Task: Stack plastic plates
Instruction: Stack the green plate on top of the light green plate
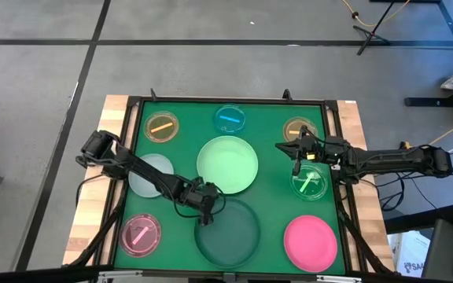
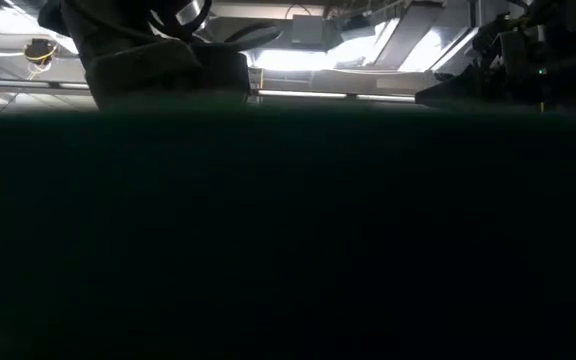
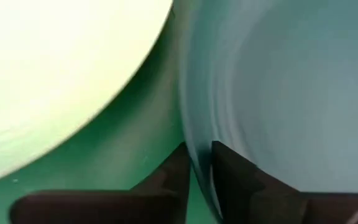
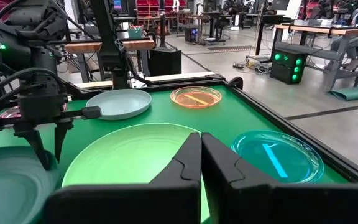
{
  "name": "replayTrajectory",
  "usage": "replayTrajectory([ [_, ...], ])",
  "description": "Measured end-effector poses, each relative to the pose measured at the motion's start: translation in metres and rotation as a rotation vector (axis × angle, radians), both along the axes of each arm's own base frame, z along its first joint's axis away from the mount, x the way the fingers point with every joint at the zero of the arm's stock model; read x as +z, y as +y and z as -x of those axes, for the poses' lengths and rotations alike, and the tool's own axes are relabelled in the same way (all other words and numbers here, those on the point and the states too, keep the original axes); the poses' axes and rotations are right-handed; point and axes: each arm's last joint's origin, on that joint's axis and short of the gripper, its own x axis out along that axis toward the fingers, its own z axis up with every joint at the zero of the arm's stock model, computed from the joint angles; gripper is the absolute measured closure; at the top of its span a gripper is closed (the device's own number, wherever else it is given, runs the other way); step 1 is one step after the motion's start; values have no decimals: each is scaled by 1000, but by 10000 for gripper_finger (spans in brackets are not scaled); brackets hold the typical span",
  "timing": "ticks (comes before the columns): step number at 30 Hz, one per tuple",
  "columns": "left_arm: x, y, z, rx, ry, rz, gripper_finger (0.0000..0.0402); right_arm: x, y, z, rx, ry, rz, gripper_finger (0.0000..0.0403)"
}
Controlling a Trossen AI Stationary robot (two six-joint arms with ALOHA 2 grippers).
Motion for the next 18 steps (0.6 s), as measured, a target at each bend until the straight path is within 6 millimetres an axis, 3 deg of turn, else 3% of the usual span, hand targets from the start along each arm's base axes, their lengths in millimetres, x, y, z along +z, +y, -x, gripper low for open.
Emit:
replayTrajectory([
  [4,1,-1,-1,3,-12,12,392,0,0,0,0,0,0,402],
  [11,3,1,-1,-4,-12,1,393,0,0,0,0,4,-1,402],
  [18,27,4,4,-20,-88,-25,397,0,0,0,0,3,-1,402],
])
